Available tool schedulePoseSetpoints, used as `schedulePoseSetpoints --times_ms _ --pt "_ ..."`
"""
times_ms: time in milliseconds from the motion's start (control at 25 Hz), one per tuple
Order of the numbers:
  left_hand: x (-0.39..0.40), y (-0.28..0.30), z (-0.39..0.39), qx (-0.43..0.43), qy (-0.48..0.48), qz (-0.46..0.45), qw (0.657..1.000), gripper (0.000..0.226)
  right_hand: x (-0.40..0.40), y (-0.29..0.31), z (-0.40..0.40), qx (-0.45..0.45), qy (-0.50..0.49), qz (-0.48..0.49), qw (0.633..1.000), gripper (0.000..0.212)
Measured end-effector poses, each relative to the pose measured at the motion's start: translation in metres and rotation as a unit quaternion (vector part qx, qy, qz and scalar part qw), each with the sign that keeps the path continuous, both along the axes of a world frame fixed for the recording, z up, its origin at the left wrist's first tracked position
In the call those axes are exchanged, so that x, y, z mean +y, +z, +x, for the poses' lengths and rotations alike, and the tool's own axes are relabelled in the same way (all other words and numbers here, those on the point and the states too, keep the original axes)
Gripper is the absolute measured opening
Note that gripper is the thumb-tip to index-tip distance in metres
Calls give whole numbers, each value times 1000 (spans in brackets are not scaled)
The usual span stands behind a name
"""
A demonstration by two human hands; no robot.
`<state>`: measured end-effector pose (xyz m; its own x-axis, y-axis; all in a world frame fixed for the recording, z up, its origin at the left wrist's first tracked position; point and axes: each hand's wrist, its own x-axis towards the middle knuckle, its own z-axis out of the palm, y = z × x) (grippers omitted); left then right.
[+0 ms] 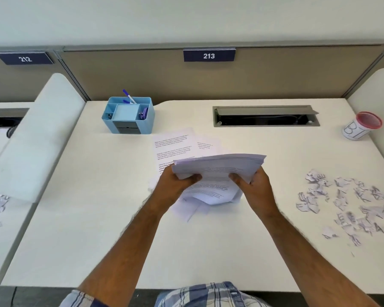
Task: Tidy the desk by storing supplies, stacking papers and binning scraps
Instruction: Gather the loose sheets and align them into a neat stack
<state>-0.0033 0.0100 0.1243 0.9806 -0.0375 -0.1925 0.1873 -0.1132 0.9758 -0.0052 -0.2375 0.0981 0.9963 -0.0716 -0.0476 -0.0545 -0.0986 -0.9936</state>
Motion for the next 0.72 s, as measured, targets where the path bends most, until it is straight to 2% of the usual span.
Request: schedulePoseSetpoints --times_ms 200,400,520,720 --pt "-6 12 3 0 3 16 1000 43 -1 6 4 -17 -10 -2 1000 37" --pt "-3 17 10 -32 -4 17 999 47 -2 16 8 -49 -24 -4 998 43" --pt "-2 11 11 -13 -4 51 999 39 -2 12 9 -58 -3 -15 998 46" --pt "-5 5 10 -7 3 43 999 27 3 12 16 -61 -10 -27 998 37"
